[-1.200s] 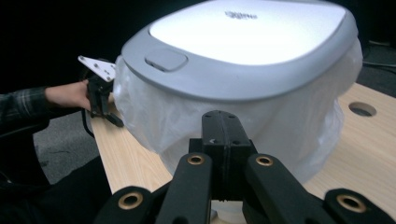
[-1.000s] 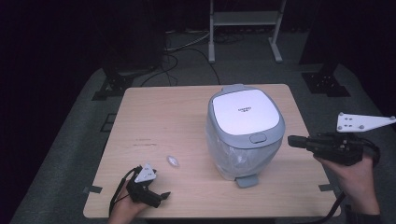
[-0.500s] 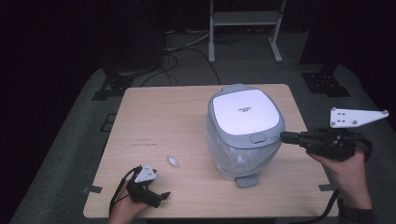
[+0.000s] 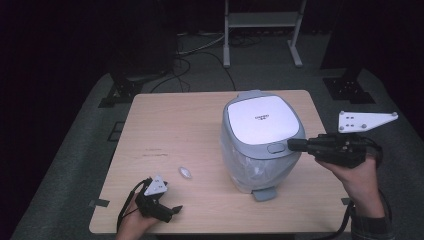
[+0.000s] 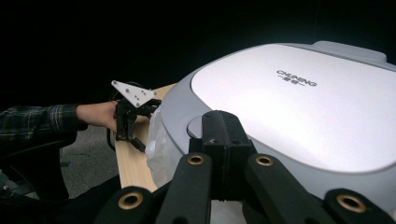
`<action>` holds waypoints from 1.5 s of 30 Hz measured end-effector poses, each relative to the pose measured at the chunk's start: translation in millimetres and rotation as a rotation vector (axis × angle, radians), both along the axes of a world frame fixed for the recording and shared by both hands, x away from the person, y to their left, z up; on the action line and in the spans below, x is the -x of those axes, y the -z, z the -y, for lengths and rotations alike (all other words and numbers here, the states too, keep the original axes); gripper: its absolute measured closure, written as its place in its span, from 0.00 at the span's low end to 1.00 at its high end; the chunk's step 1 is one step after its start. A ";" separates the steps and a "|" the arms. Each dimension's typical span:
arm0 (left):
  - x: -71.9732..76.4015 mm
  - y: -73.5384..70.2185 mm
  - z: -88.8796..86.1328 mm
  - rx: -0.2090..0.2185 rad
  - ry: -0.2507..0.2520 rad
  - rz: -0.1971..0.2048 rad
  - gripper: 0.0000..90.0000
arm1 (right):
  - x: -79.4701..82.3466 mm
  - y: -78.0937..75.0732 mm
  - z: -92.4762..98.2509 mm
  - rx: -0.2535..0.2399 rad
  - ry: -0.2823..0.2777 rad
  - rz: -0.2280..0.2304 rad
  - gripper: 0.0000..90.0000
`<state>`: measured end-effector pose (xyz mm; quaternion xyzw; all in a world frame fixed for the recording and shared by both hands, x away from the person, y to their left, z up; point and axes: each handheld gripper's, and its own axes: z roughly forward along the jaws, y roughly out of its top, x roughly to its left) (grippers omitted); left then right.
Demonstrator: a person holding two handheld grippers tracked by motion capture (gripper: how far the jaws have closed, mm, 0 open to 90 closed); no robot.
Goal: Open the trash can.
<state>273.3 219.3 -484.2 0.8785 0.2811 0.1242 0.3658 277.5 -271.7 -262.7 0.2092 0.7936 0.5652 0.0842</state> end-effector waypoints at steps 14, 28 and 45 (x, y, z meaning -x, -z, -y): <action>0.0 0.0 0.0 0.000 0.000 0.000 0.00 | -7.9 1.7 -17.7 0.029 -0.013 -0.005 1.00; 0.0 0.0 0.0 0.000 0.000 0.000 0.00 | -11.0 4.7 -25.3 0.047 -0.014 -0.007 1.00; 0.0 0.0 0.0 0.000 0.000 0.000 0.00 | -9.2 6.4 -26.6 0.055 0.007 0.006 1.00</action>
